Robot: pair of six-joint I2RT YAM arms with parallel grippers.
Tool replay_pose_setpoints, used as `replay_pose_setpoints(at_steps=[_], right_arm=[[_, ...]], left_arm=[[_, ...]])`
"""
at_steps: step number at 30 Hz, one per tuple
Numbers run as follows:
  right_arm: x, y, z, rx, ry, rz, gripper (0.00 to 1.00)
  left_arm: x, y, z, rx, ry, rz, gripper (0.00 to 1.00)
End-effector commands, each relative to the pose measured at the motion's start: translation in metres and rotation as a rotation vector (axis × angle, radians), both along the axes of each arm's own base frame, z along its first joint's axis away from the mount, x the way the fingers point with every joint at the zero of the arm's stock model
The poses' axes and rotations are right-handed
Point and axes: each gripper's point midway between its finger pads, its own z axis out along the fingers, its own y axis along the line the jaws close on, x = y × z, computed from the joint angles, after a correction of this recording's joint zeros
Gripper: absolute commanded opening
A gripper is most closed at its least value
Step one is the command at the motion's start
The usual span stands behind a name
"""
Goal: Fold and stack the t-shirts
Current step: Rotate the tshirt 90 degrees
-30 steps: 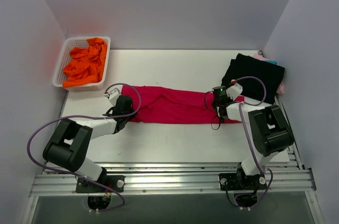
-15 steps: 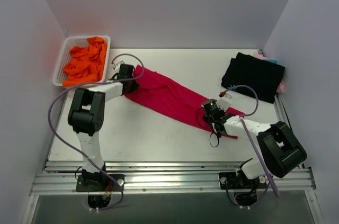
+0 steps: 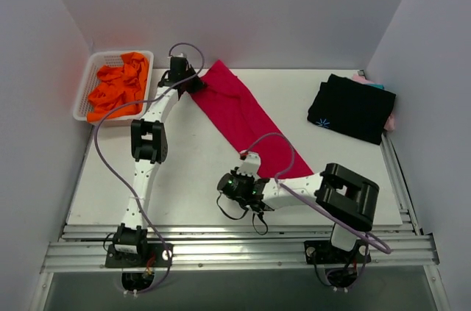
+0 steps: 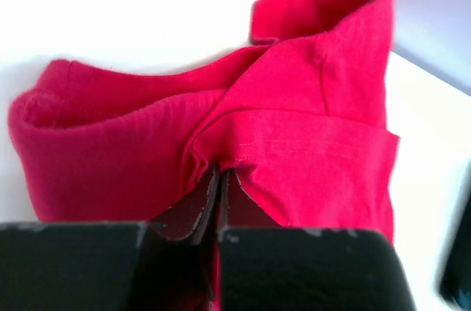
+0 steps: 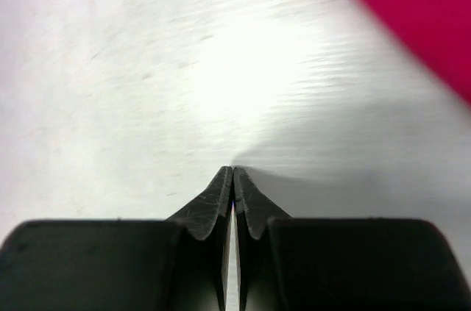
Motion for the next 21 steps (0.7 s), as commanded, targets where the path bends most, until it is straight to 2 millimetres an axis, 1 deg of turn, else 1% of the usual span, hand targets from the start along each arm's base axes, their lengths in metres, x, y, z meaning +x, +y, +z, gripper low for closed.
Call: replay_pose_setpoints(at_steps=[1, 2, 3, 4, 5, 6, 7, 8, 9, 10, 11, 12, 13, 14, 15, 16, 17, 18, 19, 20, 21], right_arm=[[0.005, 0.022, 0.010, -0.079, -0.082, 0.022, 0.00], [0.008, 0.025, 0.017, -0.091, -0.110, 0.025, 0.00], [0.010, 0.029, 0.023, -0.097, -0.125, 0.031, 0.00], [0.015, 0.033, 0.035, -0.114, -0.146, 0.046, 0.01], [0.018, 0.034, 0.043, -0.127, -0.171, 0.046, 0.05], [0.020, 0.036, 0.057, -0.118, -0.194, 0.049, 0.17], [0.021, 0.038, 0.068, -0.128, -0.218, 0.067, 0.26], [0.023, 0.038, 0.078, -0.129, -0.241, 0.070, 0.38], [0.022, 0.041, 0.091, -0.110, -0.259, 0.082, 0.53], [0.022, 0.045, 0.101, -0.100, -0.270, 0.092, 0.57], [0.021, 0.045, 0.107, -0.112, -0.281, 0.111, 0.61], [0.021, 0.044, 0.119, -0.105, -0.302, 0.100, 0.66], [0.018, 0.042, 0.125, -0.114, -0.312, 0.097, 0.67], [0.018, 0.036, 0.130, -0.131, -0.316, 0.087, 0.68], [0.019, 0.024, 0.142, -0.144, -0.341, 0.056, 0.68], [0.020, 0.017, 0.149, -0.146, -0.354, 0.034, 0.68], [0.021, 0.009, 0.155, -0.149, -0.366, 0.006, 0.68], [0.023, -0.008, 0.169, -0.172, -0.399, -0.036, 0.68], [0.026, -0.019, 0.176, -0.181, -0.410, -0.065, 0.68], [0.029, -0.029, 0.180, -0.198, -0.416, -0.088, 0.68], [0.030, -0.043, 0.187, -0.205, -0.418, -0.116, 0.68]], left_arm=[[-0.011, -0.062, -0.001, -0.241, -0.062, -0.284, 0.07], [-0.009, -0.081, 0.031, -0.338, -0.183, -0.393, 0.29], [-0.010, -0.087, 0.045, -0.370, -0.222, -0.431, 0.41], [-0.010, -0.091, 0.058, -0.387, -0.282, -0.464, 0.54], [-0.014, -0.094, 0.097, -0.395, -0.348, -0.491, 0.64], [-0.020, -0.096, 0.115, -0.406, -0.383, -0.513, 0.93], [-0.021, -0.094, 0.150, -0.406, -0.503, -0.526, 0.94], [-0.035, -0.091, 0.184, -0.404, -0.548, -0.526, 0.94], [-0.039, -0.087, 0.207, -0.399, -0.594, -0.523, 0.94], [-0.039, -0.079, 0.232, -0.384, -0.640, -0.493, 0.94], [-0.046, -0.072, 0.278, -0.360, -0.714, -0.487, 0.94], [-0.048, -0.067, 0.297, -0.348, -0.739, -0.480, 0.94], [-0.050, -0.059, 0.308, -0.337, -0.722, -0.459, 0.94], [-0.060, -0.054, 0.337, -0.322, -0.753, -0.451, 0.94], [-0.065, -0.050, 0.337, -0.313, -0.726, -0.437, 0.94], [-0.081, -0.049, 0.357, -0.300, -0.725, -0.417, 0.94], [-0.090, -0.049, 0.356, -0.264, -0.712, -0.407, 0.94], [-0.096, -0.049, 0.315, -0.230, -0.611, -0.382, 0.94], [-0.120, -0.048, 0.331, -0.189, -0.617, -0.362, 0.94], [-0.128, -0.053, 0.318, -0.103, -0.603, -0.304, 0.94], [-0.144, -0.053, 0.264, -0.052, -0.490, -0.279, 0.94]])
